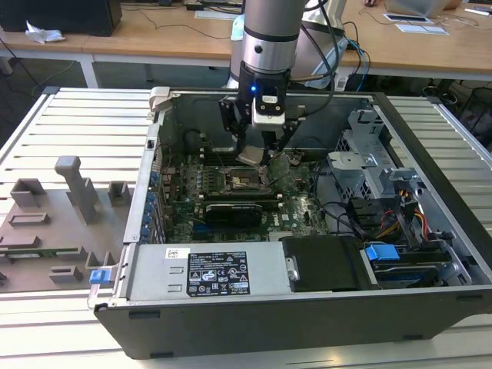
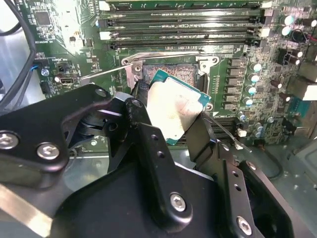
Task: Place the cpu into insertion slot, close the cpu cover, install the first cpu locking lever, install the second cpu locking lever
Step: 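Place the cpu into insertion slot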
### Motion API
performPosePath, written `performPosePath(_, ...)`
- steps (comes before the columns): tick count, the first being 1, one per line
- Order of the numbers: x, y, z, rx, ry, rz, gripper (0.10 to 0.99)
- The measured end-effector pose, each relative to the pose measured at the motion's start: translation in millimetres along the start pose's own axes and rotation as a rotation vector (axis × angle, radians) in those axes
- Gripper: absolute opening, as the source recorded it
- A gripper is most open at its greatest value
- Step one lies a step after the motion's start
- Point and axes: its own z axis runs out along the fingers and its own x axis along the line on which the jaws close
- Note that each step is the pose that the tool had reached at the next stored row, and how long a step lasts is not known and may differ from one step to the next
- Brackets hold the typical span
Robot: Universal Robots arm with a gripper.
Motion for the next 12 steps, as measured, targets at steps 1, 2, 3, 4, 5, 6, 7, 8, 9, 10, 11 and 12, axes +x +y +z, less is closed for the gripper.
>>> performPosePath(1,0.0,0.0,0.0,0.0,0.0001,0.006,0.545)
performPosePath(2,0.0,0.0,0.0,0.0,0.0002,0.015,0.545)
performPosePath(3,0.0,0.0,0.0,0.0,0.0004,0.03,0.545)
performPosePath(4,0.0,0.0,0.0,0.0,0.0006,0.042,0.545)
performPosePath(5,0.0,0.0,0.0,0.001,0.0007,0.055,0.545)
performPosePath(6,0.0,0.0,0.0,0.001,0.0008,0.07,0.545)
performPosePath(7,0.0,0.0,0.0,0.001,0.0008,0.082,0.545)
performPosePath(8,0.0,0.0,0.0,0.001,0.0008,0.092,0.545)
performPosePath(9,0.0,0.0,0.0,0.002,0.0007,0.099,0.545)
performPosePath(10,0.0,0.0,0.0,0.002,0.0008,0.109,0.545)
performPosePath(11,0.0,0.0,0.0,0.002,0.0008,0.119,0.545)
performPosePath(12,0.0,0.0,0.0,0.002,0.0009,0.131,0.545)
